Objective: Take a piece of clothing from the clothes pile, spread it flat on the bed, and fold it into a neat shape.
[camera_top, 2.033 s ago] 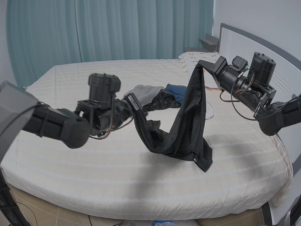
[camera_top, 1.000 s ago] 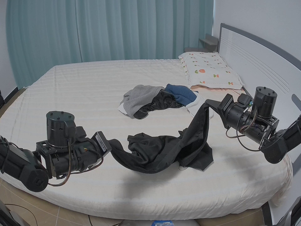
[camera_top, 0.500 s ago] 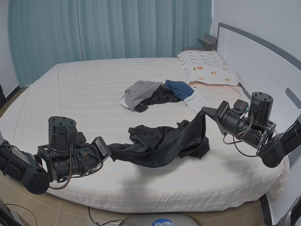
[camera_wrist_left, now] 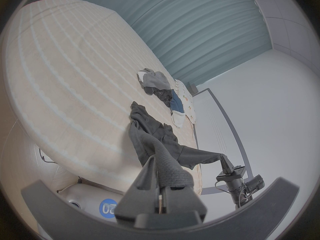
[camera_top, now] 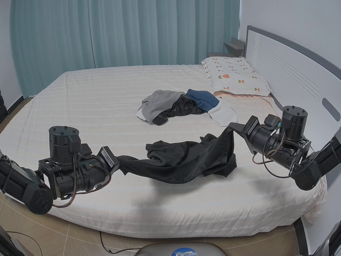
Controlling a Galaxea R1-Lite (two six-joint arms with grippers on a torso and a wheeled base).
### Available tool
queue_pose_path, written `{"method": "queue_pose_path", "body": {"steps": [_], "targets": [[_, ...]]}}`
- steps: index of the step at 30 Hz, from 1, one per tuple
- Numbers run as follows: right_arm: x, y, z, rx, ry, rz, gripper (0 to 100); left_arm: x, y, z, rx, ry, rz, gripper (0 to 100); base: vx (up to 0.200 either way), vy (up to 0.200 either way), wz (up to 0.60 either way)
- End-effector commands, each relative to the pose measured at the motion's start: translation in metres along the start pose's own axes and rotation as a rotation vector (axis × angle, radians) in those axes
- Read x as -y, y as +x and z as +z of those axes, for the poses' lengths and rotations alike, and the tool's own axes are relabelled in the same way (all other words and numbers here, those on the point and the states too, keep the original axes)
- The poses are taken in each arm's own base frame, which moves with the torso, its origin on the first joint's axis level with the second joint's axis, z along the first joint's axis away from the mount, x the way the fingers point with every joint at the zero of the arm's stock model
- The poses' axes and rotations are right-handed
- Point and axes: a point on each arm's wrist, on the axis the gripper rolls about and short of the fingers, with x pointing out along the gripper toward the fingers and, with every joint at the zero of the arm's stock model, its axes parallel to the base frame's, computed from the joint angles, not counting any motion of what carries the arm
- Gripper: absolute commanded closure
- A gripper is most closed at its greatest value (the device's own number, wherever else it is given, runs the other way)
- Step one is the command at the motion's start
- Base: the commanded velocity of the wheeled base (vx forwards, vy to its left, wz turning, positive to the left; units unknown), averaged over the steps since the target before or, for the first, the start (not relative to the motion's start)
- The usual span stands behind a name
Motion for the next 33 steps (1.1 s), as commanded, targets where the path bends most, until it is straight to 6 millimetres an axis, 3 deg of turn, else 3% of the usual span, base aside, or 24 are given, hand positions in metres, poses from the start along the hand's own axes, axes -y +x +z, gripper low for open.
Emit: {"method": "queue_pose_path", "body": {"steps": [1,19,33], "targets": [[-0.002,0.002,0.006,0.048,-0.007,-0.005,100,0.000,-0.001,0.012,0.051,-0.016,-0.014,100,0.000,0.200,0.00],[-0.005,0.011,0.013,0.196,-0.064,-0.047,100,0.011,-0.015,0.021,0.103,-0.023,-0.070,100,0.000,0.200,0.00],[-0.009,0.010,0.018,0.261,-0.062,0.047,100,0.013,-0.022,0.027,0.139,-0.024,-0.081,100,0.000,0.200,0.00]]}}
